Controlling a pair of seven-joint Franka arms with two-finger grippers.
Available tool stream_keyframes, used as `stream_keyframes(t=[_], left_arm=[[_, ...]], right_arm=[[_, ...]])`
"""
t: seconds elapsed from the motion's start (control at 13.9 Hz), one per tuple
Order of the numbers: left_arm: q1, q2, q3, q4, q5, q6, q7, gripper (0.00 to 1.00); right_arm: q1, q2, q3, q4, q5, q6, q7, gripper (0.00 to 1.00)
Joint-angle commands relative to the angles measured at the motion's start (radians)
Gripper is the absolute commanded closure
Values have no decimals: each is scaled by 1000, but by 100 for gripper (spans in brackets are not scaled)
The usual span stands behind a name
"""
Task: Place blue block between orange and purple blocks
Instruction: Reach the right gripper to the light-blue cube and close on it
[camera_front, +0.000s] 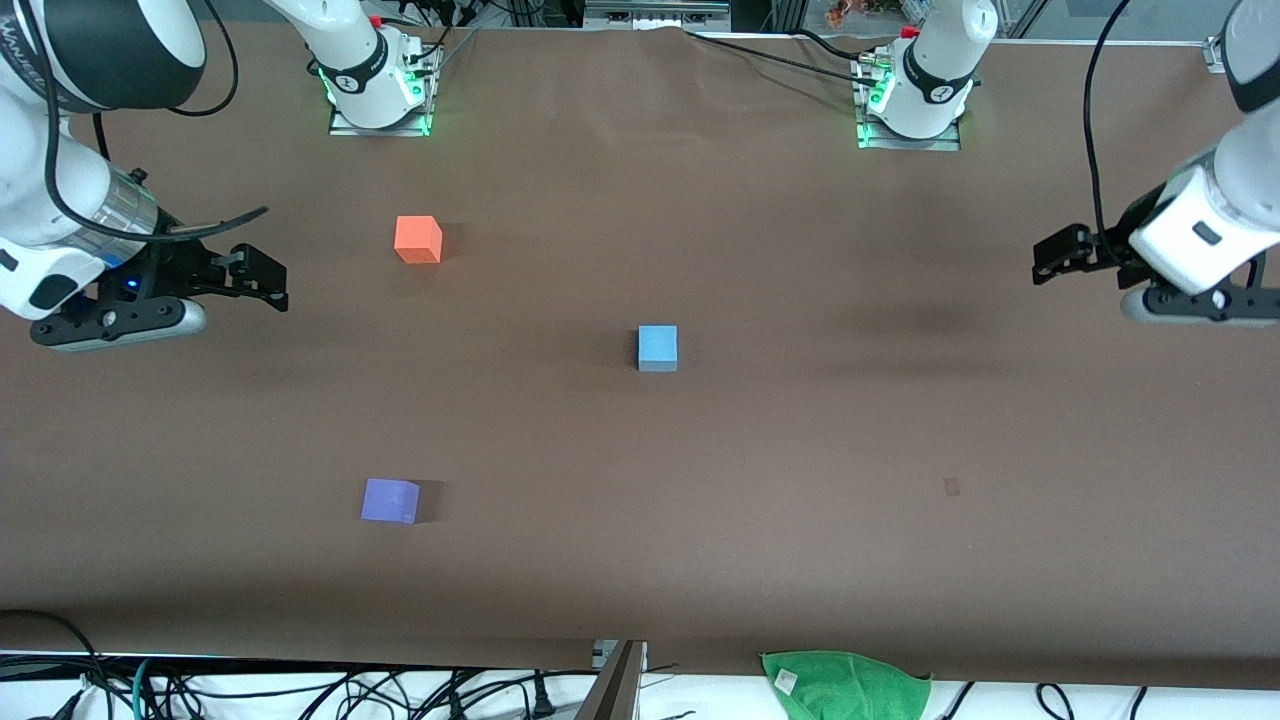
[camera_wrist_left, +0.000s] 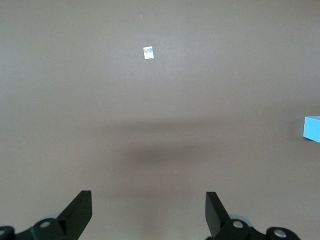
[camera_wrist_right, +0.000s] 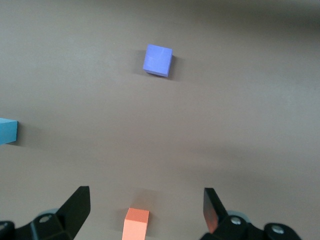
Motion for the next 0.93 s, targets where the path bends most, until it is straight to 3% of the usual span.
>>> stream_keyframes(t=[0.0, 0.36, 0.57, 0.86], left_arm=[[-63, -90, 31, -89, 73, 37, 11, 0], [-46, -52, 28, -46, 48, 30, 9, 0], [-45, -52, 28, -44, 52, 28, 12, 0], [-49, -52, 19, -41, 53, 31, 11, 0]], right_arm=[[13, -4, -3, 14, 10, -4, 1, 0], [18, 110, -4, 4, -1, -11, -6, 0], [76, 183, -1, 0, 11, -5, 4, 0], [223, 236, -1, 4, 69, 105, 244, 0]])
